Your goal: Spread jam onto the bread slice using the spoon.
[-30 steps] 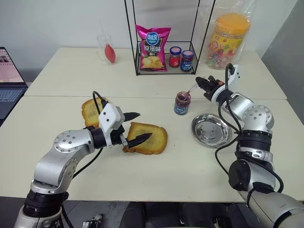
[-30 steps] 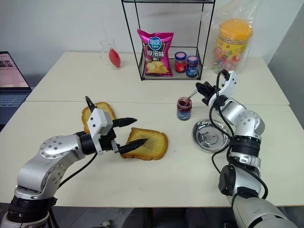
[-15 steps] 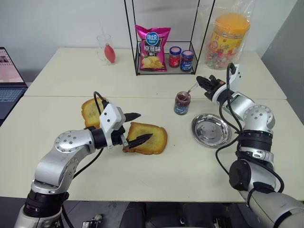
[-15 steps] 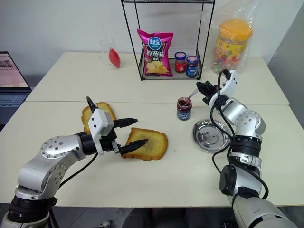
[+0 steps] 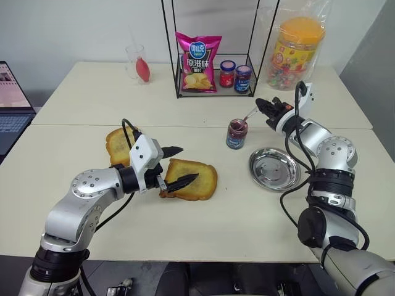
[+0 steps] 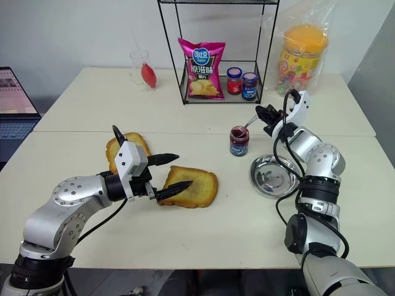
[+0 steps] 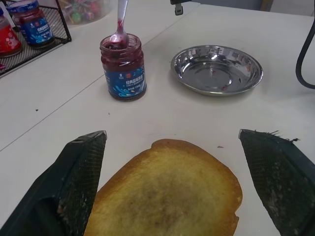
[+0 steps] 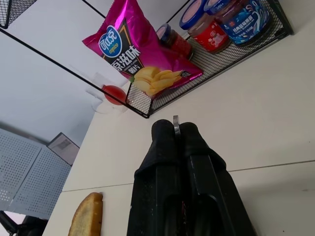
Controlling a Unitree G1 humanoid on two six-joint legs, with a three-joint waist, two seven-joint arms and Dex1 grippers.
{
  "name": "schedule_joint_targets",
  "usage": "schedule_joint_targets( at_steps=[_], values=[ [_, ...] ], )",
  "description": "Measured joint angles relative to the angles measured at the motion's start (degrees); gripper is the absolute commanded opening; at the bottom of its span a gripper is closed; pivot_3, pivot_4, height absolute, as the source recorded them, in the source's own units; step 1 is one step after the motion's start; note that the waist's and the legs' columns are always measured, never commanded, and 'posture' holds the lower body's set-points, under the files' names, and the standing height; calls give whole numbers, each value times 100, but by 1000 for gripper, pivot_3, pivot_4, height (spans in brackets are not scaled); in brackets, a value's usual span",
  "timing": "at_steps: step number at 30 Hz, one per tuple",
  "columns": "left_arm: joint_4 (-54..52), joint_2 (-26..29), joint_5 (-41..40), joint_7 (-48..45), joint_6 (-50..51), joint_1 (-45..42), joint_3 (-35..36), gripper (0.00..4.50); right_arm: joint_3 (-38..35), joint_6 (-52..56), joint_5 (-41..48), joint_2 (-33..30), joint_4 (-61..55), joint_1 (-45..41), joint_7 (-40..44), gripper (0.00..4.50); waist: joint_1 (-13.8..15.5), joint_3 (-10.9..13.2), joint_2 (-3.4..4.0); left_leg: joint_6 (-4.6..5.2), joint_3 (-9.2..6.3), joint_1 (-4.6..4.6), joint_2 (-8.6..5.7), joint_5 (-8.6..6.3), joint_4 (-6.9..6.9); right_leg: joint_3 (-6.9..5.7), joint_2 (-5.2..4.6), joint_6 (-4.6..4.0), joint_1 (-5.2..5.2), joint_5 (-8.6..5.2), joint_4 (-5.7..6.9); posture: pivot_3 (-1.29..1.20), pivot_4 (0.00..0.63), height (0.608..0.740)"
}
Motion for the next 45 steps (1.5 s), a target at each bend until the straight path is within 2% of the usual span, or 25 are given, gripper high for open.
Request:
schedule_joint_targets(
  at_steps=[21,45],
  values=[
    [-1,11,1,-11,-1,1,-4,4500,192,-8,1,-143,-301,148,142,20,-1,0,0,0,0,0,0,0,0,0,0,0,0,0,0,0,150,740],
    [0,87,-21,-23,-1,12,-3,4500,-465,54,501,-56,-226,184,-421,20,-1,0,0,0,1,0,0,0,0,1,0,0,0,0,0,0,150,740]
  ],
)
